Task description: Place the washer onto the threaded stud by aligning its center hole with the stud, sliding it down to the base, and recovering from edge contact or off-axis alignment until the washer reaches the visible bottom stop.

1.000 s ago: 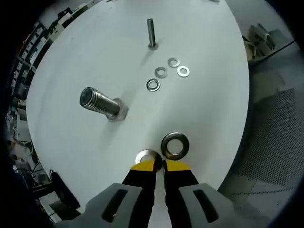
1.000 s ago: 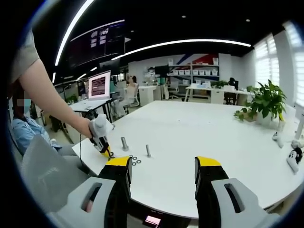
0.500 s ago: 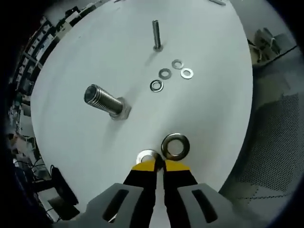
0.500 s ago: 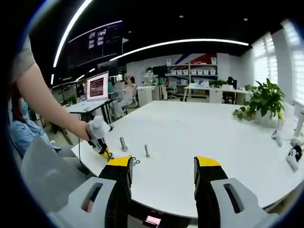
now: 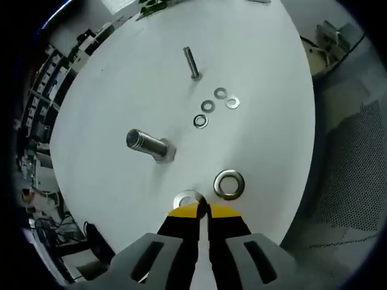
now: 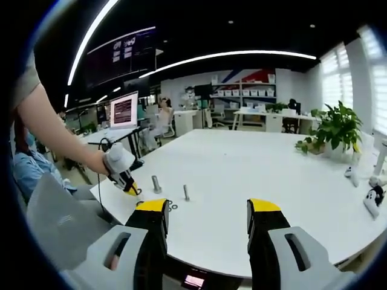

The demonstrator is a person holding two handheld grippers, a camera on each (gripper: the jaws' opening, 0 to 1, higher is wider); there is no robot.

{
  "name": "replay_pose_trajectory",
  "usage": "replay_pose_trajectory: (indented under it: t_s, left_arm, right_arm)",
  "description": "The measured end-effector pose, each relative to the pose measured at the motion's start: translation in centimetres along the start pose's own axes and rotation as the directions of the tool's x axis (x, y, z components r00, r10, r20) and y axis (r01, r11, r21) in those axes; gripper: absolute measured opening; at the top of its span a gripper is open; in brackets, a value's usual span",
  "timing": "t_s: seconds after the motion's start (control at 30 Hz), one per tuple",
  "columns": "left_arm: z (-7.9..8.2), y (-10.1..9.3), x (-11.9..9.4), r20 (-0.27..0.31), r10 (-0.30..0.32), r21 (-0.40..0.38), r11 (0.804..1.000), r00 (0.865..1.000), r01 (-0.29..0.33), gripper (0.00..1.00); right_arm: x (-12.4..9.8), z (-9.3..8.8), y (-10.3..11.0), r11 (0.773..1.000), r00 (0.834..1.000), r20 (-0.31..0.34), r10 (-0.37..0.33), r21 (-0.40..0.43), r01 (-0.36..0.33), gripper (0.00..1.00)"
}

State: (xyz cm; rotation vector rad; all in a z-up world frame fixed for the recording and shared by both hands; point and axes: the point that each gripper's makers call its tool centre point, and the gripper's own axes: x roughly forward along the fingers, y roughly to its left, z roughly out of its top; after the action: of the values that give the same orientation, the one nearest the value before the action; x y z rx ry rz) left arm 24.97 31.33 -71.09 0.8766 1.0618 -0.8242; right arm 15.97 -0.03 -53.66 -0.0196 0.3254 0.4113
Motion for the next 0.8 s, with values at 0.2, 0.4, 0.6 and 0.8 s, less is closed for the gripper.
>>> replay_pose_trajectory:
  t_s: [0.2,0.4,0.6,0.8]
  left_arm:
    - [2.3,1.6,-1.8,0.068,0.035,0.016,0.999,0.997,-0.036,0.01]
    - [5.3,3.8,-3.8,0.118,0.058,0.066,0.996,0.991,-0.067,0.01]
    - [7.1,4.7,-3.8,0.123,0.05,0.074,0.995,0.991,-0.059,0.01]
    - [7.3,4.8,-3.0,0.098,0.029,0.084,0.996,0.995,-0.037,0.01]
  right_arm:
    - [0.0,0.0,-0.1,1.0,1.0,0.001,-0.002,0.001,0.002,0.54]
    - [0.0,0.1,-0.1,1.0,1.0,0.003,-0.001,0.003,0.001,0.54]
    - [-0.1,0.0,-0.2,1.0,1.0,0.003,-0.007,0.009,0.007,0.54]
    - [-0.1,0.1,-0.2,1.0,1.0,0.005,-0.011,0.004,0.011,0.54]
